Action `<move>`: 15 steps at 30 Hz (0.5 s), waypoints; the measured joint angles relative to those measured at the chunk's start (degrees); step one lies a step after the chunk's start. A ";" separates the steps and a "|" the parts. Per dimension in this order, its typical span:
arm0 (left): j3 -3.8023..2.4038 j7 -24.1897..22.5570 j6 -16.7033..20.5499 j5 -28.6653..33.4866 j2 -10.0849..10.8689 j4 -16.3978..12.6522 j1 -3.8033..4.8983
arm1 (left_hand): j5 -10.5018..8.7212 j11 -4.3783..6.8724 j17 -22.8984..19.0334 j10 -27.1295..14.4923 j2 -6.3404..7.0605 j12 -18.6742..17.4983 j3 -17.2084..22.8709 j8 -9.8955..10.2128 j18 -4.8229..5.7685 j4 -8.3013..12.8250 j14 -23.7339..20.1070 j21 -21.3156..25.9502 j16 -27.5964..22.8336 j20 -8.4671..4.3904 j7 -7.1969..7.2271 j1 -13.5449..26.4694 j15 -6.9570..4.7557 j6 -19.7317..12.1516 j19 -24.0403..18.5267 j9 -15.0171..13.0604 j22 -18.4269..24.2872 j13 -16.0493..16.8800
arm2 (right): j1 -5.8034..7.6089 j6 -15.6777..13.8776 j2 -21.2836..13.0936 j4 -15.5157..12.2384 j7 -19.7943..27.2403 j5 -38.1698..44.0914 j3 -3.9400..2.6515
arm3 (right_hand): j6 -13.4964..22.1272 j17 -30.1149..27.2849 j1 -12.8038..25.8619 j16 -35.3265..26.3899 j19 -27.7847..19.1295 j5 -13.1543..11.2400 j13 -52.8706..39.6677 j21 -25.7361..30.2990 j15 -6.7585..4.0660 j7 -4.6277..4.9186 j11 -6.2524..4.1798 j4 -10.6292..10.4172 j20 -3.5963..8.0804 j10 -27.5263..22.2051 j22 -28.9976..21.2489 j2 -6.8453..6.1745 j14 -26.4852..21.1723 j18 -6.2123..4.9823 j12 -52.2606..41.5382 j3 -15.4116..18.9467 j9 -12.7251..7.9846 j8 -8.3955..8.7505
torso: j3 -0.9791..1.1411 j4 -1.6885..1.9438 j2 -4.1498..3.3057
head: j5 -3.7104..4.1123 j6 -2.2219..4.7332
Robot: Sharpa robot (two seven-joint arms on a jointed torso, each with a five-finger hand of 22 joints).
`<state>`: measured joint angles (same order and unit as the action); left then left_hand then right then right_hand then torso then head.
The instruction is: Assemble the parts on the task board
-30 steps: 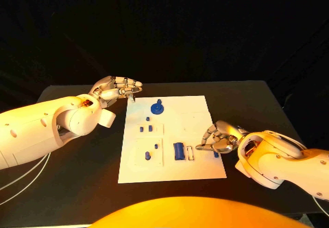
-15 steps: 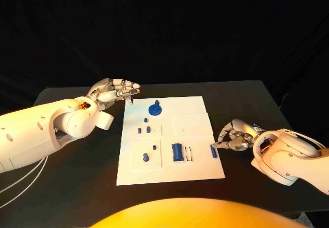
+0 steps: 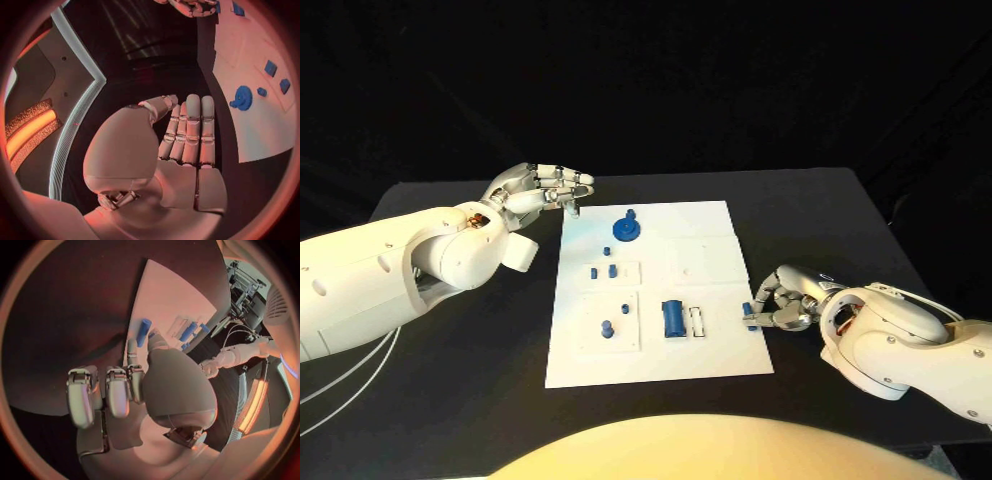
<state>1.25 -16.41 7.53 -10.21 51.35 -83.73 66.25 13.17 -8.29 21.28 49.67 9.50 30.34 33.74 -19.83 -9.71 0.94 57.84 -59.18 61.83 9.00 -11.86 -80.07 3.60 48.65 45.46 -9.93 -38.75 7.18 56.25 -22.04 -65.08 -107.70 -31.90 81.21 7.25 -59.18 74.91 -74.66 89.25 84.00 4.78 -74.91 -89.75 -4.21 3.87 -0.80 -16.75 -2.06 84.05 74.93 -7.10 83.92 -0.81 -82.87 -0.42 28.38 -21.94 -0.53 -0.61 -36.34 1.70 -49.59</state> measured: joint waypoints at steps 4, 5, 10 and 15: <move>0.00 0.00 0.00 0.00 0.06 0.01 0.00 | 0.00 0.00 0.00 0.00 0.00 0.00 0.00 0.00 0.00 0.00 0.00 0.00 0.00 0.00 0.00 0.00 0.00 0.00 0.00 0.00 0.00 0.00 | -0.46 0.11 0.98 0.44 -0.33 0.62 -0.12 | -0.02 0.00 0.00 0.00 0.00 0.00 0.00 0.00 0.00 -0.01 0.00 0.01 0.00 0.00 0.00 0.00 0.00 0.00 0.00 -0.31 0.19 -0.26 | -0.02 0.00 0.00 | -0.07 -0.05; 0.01 0.00 0.00 0.01 0.07 0.01 0.00 | 0.00 0.00 0.00 0.00 0.00 0.00 0.00 0.00 0.00 0.00 0.00 0.00 0.00 0.00 0.00 0.00 0.00 0.00 0.00 0.00 0.00 0.00 | -0.51 0.11 1.21 0.54 -0.38 0.78 -0.16 | -0.03 0.00 0.00 0.00 0.00 0.00 0.00 0.00 0.00 -0.01 0.00 0.07 0.00 0.00 -0.01 0.00 0.00 0.00 0.00 -0.55 0.20 -0.40 | -0.02 0.00 0.00 | -0.08 -0.06; 0.01 0.00 0.00 0.01 0.08 0.01 0.00 | 0.00 0.00 -0.05 0.00 0.00 0.00 0.00 -0.24 0.00 0.00 0.00 0.00 0.00 0.00 0.00 0.00 0.00 0.00 0.00 0.07 0.09 -0.08 | -0.67 0.09 2.30 1.20 -0.77 1.83 -0.30 | -0.65 0.00 -0.91 0.00 0.00 0.00 0.00 0.00 0.00 -0.01 0.00 0.31 0.00 0.00 -0.01 0.73 0.00 0.00 0.00 -1.74 0.74 -0.40 | -0.02 0.00 0.00 | -0.09 -0.06; 0.01 0.00 0.00 0.02 0.11 0.00 0.00 | 0.00 0.00 -0.05 0.00 0.00 0.00 0.00 -0.24 0.00 0.00 0.00 0.00 0.00 0.00 0.00 0.00 0.00 0.00 0.00 0.07 0.09 -0.08 | -0.79 0.62 3.25 1.95 -1.35 3.43 -0.38 | -0.98 0.04 -3.47 0.00 0.00 -1.11 0.00 0.00 0.00 -0.16 0.01 0.34 0.00 0.00 -0.01 0.54 0.00 0.00 0.00 -4.10 8.53 -0.32 | -0.02 0.01 0.02 | -0.04 -0.10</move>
<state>1.26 -16.41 7.53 -10.19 51.46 -83.73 66.25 13.17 -8.29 21.24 49.67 9.50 30.34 33.74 -20.07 -9.71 0.94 57.84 -59.18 61.83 9.00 -11.86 -80.07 3.60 48.65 45.46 -9.87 -38.67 7.10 55.45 -21.41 -61.83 -105.75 -33.25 84.64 6.88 -60.16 74.95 -78.13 89.25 84.00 3.66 -74.91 -89.75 -4.21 3.71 -0.80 -16.41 -2.06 84.06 74.91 -6.56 83.92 -0.81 -82.87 -4.52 36.91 -22.27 -0.55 -0.60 -36.33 1.66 -49.70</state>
